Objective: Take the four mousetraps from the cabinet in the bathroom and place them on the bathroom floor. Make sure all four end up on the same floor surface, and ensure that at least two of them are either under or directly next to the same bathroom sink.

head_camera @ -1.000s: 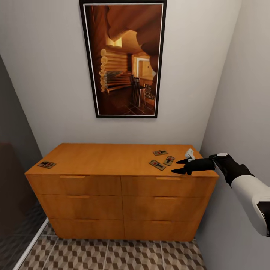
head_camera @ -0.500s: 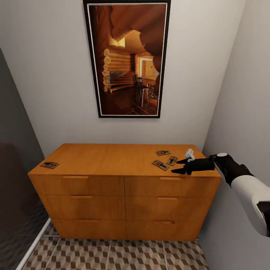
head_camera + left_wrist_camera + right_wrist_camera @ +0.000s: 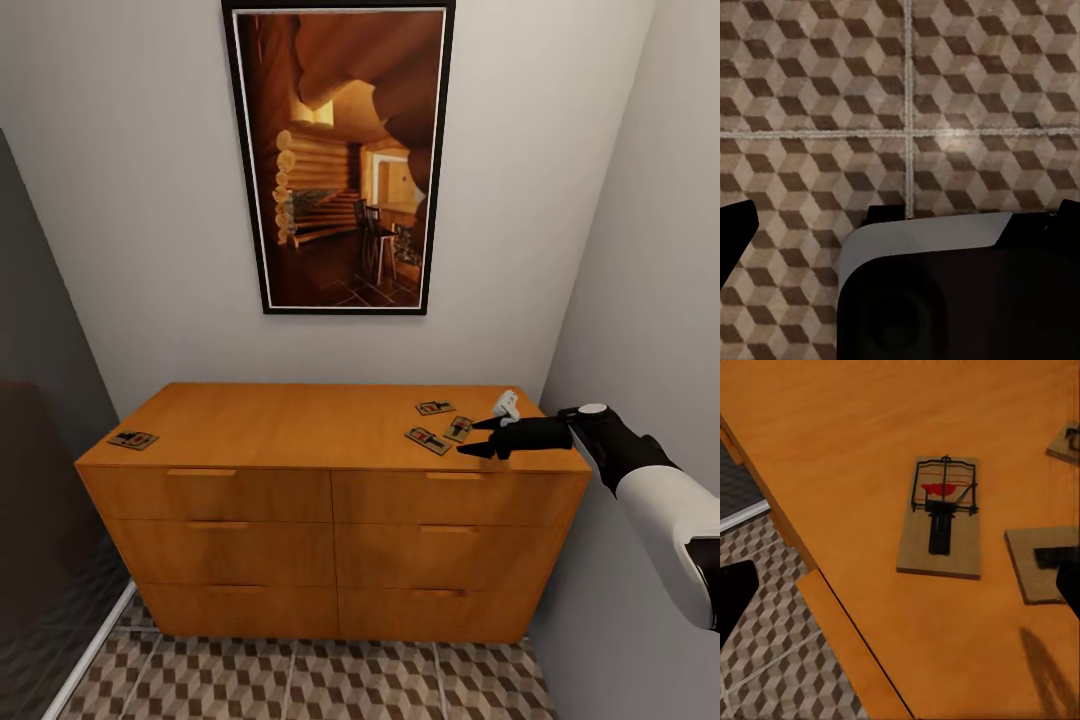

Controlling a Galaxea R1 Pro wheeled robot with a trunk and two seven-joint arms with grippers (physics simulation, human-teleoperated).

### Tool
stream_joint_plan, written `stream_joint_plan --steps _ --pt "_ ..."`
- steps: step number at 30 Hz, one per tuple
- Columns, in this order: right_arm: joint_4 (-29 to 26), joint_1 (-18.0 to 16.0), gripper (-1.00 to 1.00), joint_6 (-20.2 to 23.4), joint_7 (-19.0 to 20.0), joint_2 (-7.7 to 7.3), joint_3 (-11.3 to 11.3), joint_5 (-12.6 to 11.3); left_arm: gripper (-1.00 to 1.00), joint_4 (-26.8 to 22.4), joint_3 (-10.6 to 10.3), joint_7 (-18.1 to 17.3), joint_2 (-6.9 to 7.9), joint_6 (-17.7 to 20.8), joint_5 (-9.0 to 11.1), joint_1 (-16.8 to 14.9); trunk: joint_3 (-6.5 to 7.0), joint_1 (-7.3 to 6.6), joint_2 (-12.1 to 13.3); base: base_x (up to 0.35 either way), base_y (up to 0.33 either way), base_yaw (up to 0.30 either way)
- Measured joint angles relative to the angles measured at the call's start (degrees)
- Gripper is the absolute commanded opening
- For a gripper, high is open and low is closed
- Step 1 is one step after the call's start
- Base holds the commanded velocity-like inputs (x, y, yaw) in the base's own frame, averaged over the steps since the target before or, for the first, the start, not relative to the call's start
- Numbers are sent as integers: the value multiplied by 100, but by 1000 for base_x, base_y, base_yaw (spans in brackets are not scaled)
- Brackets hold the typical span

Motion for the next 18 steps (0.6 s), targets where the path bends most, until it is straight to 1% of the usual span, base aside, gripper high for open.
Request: stream_joint_plan --steps 4,8,18 --pt "-130 0 100 67 -136 0 3 14 100 19 0 0 5 1 3 1 0 0 0 0 0 0" --pt "-329 0 100 364 -207 1 8 26 100 103 0 0 13 1 -1 1 0 0 0 0 0 0" --pt "-1323 1 100 1435 -339 25 36 72 100 165 0 0 22 1 -3 1 0 0 0 0 0 0"
